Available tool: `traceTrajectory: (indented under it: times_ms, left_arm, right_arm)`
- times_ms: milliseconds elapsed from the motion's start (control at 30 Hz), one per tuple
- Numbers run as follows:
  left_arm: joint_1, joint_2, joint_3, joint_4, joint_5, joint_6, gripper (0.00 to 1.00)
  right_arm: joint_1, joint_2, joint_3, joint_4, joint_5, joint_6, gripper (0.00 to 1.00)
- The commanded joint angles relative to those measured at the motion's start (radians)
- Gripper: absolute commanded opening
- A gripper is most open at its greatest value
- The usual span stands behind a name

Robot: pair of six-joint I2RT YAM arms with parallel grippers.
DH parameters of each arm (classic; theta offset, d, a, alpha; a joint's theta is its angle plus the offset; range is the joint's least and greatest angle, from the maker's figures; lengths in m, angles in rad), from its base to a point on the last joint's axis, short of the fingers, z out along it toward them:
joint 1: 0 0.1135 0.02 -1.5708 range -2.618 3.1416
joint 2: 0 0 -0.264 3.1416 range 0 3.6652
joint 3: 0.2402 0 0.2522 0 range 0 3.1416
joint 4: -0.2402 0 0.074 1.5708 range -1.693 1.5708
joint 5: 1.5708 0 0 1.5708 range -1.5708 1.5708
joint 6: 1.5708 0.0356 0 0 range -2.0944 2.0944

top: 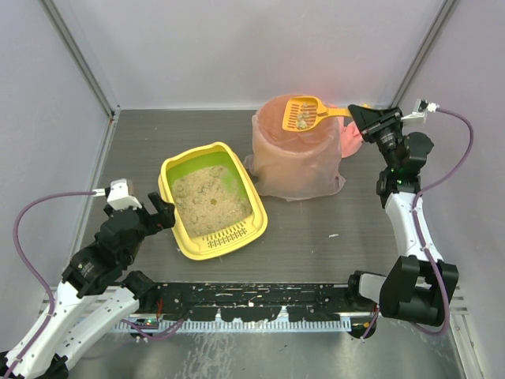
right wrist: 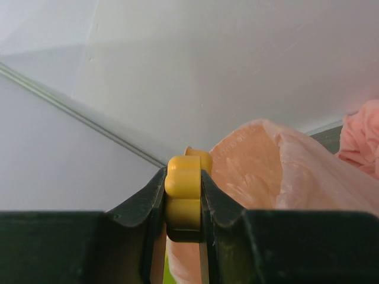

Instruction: Clean the litter box

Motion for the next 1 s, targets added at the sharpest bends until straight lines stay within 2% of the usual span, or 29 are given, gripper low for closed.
traceTrajectory:
  times_ms: [0,267,400,500,700,967]
  left_arm:
    - [0.004,0.006,-0.001,0.076,0.015,0.028,0.98]
    - [0.004,0.006,-0.016,0.076,0.022,0.032,0.98]
    - [0.004,0.013,-0.015,0.075,0.024,0.032,0.98]
    - [0.005,0.013,-0.015,0.071,0.022,0.031,0.98]
    - [0.005,0.008,-0.02,0.061,0.016,0.029,0.98]
    - [0.003,0.025,-0.025,0.062,0.012,0.022,0.98]
  right_arm:
    - [0.0,-0.005,0.096,0.056,-0.12,-0.274,0.0]
    - [0.043,-0.03,0.209,-0.121,-0.144,-0.642,0.01]
    - [0.171,-0.019,0.309,-0.332,-0.056,-0.919,0.01]
    - [0.268,-0.007,0.366,-0.441,0.036,-1.057,0.01]
    - [0.339,-0.014,0.409,-0.507,0.139,-1.154,0.01]
    - [0.343,-0.043,0.416,-0.498,0.217,-1.103,0.01]
